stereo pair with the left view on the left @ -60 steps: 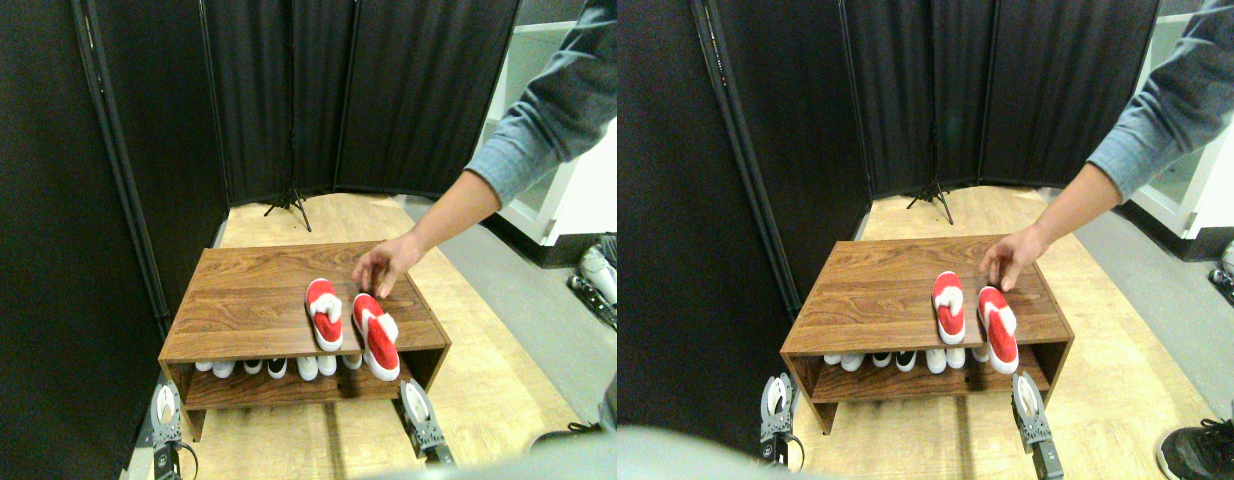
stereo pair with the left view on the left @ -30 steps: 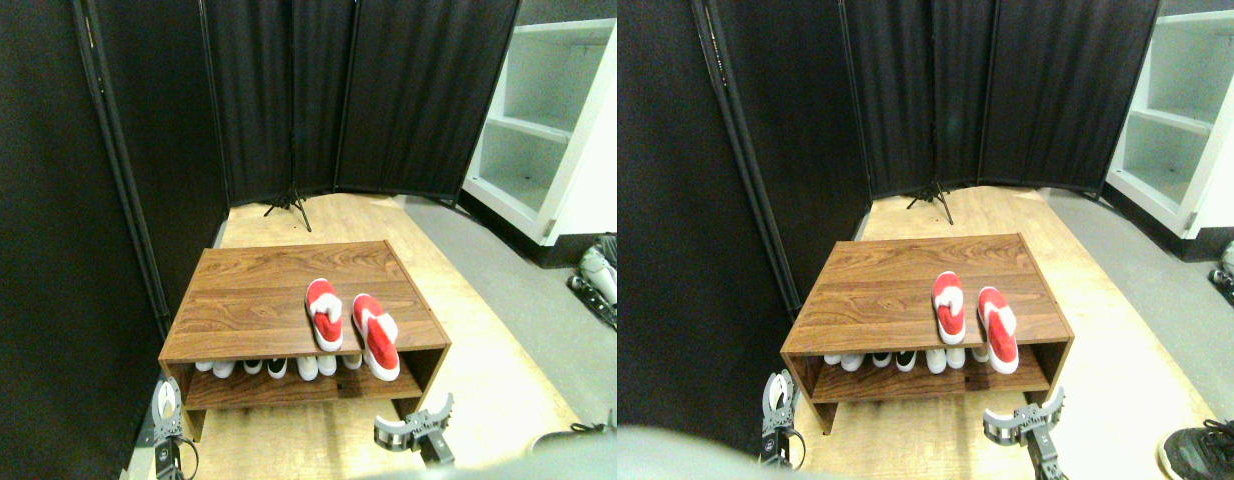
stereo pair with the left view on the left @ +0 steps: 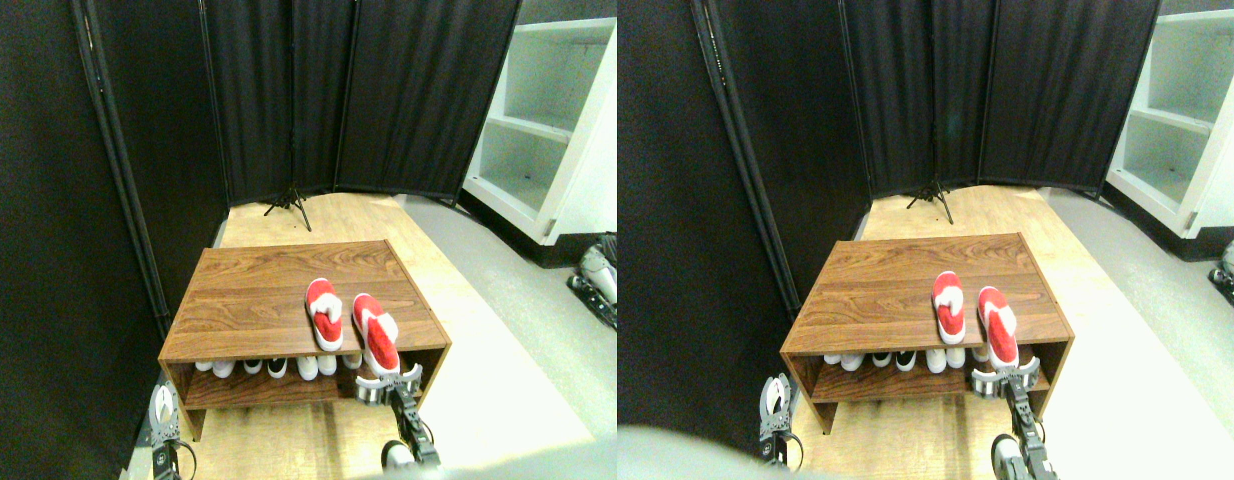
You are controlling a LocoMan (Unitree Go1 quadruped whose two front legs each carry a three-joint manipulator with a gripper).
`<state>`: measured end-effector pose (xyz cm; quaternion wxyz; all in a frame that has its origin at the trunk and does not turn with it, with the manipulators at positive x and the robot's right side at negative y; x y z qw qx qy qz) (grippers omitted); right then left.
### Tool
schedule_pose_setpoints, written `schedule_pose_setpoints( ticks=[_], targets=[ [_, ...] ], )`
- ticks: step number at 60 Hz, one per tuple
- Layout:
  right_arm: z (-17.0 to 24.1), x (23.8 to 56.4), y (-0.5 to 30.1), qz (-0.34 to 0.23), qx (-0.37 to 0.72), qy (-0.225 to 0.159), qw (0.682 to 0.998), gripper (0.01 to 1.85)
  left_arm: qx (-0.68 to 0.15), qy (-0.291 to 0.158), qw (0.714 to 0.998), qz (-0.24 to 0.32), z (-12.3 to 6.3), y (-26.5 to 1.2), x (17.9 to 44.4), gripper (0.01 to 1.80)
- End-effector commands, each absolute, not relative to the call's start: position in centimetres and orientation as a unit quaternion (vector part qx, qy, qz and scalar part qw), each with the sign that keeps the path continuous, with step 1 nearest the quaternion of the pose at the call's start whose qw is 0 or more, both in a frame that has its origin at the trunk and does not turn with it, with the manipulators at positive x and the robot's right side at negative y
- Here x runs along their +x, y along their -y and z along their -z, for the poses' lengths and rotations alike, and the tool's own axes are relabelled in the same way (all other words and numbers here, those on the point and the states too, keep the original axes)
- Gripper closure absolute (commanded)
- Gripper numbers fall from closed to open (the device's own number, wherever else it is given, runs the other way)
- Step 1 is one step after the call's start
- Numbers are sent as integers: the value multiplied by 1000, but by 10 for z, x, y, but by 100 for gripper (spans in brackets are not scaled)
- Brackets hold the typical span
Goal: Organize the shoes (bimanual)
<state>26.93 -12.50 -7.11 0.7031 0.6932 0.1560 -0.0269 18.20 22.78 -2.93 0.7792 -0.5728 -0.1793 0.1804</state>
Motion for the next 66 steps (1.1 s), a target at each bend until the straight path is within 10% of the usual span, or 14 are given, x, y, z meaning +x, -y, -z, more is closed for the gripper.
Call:
schedule_pose_setpoints(
  ticks=[1, 66],
  targets=[
    [75, 282, 121, 24, 695, -155, 702, 13, -570, 194, 782, -161, 21, -226, 182, 180],
    [81, 304, 116, 37, 703, -172, 690, 17, -564, 205, 784, -159, 20, -226, 174, 180]
  ],
)
